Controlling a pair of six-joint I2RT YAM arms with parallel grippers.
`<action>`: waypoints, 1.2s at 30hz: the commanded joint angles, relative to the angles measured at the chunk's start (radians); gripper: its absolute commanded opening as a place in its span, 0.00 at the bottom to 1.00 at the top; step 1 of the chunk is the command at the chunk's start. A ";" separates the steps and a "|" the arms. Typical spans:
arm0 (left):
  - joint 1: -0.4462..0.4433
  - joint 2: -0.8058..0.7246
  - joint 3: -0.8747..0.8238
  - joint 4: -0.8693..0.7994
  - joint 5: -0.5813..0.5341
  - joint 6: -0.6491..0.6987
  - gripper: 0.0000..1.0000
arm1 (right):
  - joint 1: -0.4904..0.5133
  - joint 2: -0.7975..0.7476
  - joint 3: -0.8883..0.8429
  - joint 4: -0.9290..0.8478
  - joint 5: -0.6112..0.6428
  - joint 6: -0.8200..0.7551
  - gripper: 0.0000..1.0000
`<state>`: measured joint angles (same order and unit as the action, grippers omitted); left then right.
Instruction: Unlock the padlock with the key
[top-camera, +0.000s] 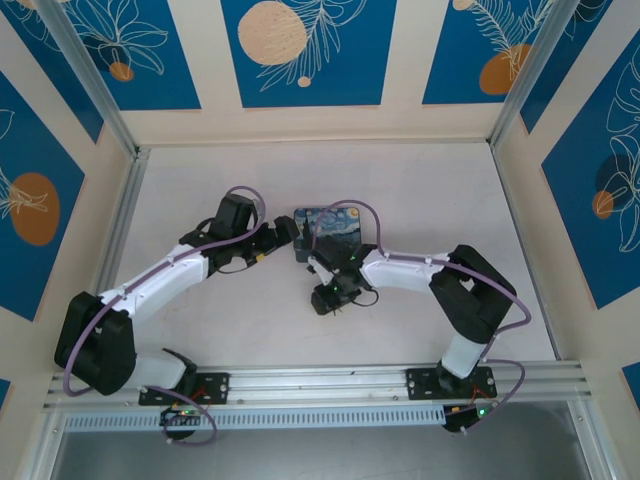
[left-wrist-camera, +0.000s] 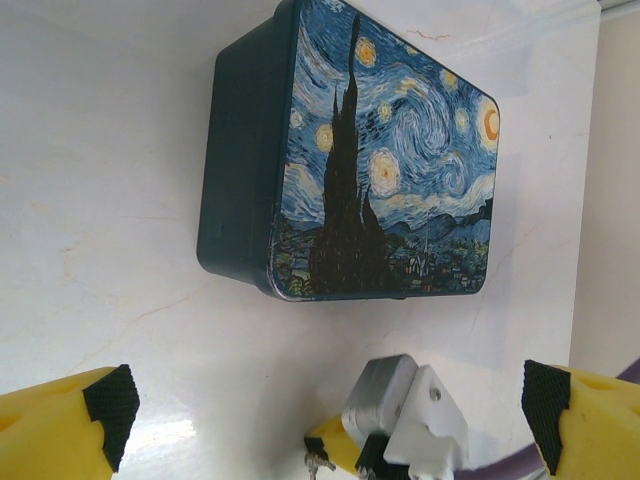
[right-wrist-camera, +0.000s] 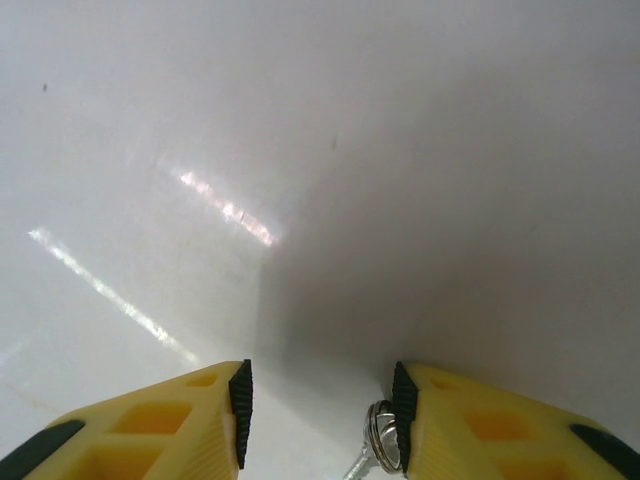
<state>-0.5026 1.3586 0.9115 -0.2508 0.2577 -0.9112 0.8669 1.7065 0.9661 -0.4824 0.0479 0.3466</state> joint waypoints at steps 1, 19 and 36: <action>-0.010 0.012 0.033 0.005 0.010 0.006 1.00 | 0.025 -0.047 -0.042 -0.035 -0.029 0.049 0.45; -0.010 0.024 0.033 0.023 0.011 0.015 1.00 | 0.066 -0.257 -0.119 -0.117 0.036 0.598 0.59; -0.009 0.017 0.026 0.029 0.020 0.022 1.00 | 0.070 -0.153 -0.171 0.029 0.017 0.669 0.59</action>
<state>-0.5026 1.3849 0.9134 -0.2245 0.2615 -0.9077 0.9360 1.5322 0.8043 -0.4812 0.0875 0.9855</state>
